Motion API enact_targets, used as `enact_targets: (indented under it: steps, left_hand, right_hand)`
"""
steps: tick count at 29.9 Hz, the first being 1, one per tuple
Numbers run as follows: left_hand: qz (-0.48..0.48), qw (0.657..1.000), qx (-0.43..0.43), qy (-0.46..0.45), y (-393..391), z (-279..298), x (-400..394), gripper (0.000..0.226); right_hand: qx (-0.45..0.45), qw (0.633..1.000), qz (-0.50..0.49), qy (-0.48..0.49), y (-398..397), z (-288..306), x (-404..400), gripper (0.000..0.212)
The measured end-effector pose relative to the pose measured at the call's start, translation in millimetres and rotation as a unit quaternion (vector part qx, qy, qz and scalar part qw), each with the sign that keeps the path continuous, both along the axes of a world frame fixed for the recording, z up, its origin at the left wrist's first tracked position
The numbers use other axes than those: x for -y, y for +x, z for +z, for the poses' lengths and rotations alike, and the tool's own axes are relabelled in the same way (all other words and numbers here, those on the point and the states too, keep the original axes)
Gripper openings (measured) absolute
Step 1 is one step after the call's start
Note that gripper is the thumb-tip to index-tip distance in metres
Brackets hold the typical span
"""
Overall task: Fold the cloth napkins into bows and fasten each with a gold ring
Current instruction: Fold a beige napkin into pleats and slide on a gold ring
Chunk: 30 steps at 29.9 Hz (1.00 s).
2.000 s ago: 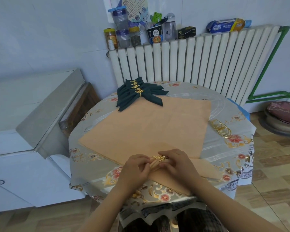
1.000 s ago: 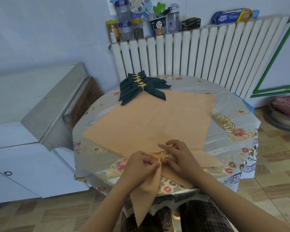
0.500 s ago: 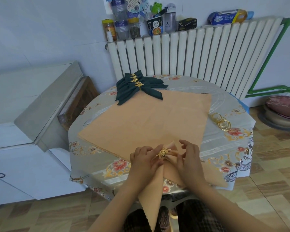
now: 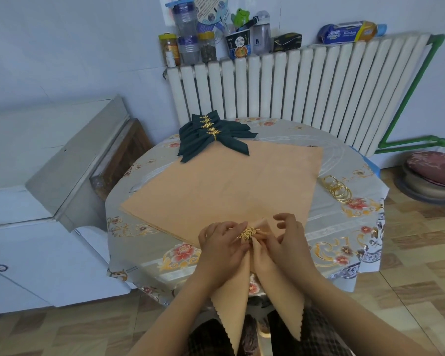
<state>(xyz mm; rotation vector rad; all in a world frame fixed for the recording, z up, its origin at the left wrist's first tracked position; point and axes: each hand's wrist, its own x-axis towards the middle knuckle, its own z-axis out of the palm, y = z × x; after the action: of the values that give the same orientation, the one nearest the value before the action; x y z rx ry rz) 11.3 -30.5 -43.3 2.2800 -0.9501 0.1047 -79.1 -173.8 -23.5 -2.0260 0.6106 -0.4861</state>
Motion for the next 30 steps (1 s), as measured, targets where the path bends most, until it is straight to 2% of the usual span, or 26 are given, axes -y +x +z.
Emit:
enact_targets:
  steps: [4,9,15,18,24,30]
  left_hand:
    - [-0.010,0.999,0.038,-0.031,-0.1,7.1,10.8,0.054]
    - [-0.045,0.998,-0.028,-0.023,3.5,12.9,13.2,0.063]
    - [-0.062,0.994,-0.076,-0.041,8.0,6.7,6.5,0.054]
    - [-0.079,0.993,-0.073,-0.043,9.1,6.3,3.3,0.047]
    - [-0.119,0.990,-0.080,-0.016,15.1,6.4,-1.4,0.045]
    - [-0.116,0.991,-0.065,0.022,12.3,11.7,-1.1,0.047]
  right_hand:
    - [-0.015,0.999,0.024,-0.046,8.7,-6.0,4.9,0.033]
    - [0.012,1.000,0.002,-0.008,9.5,-11.5,4.6,0.031]
    - [0.020,1.000,0.000,-0.011,10.6,-10.9,2.5,0.032]
    - [0.019,1.000,0.006,-0.017,11.6,-12.0,2.9,0.032]
    - [0.015,1.000,0.003,-0.010,9.9,-11.5,2.2,0.031]
    - [0.017,1.000,-0.002,-0.004,10.2,-10.7,0.2,0.030]
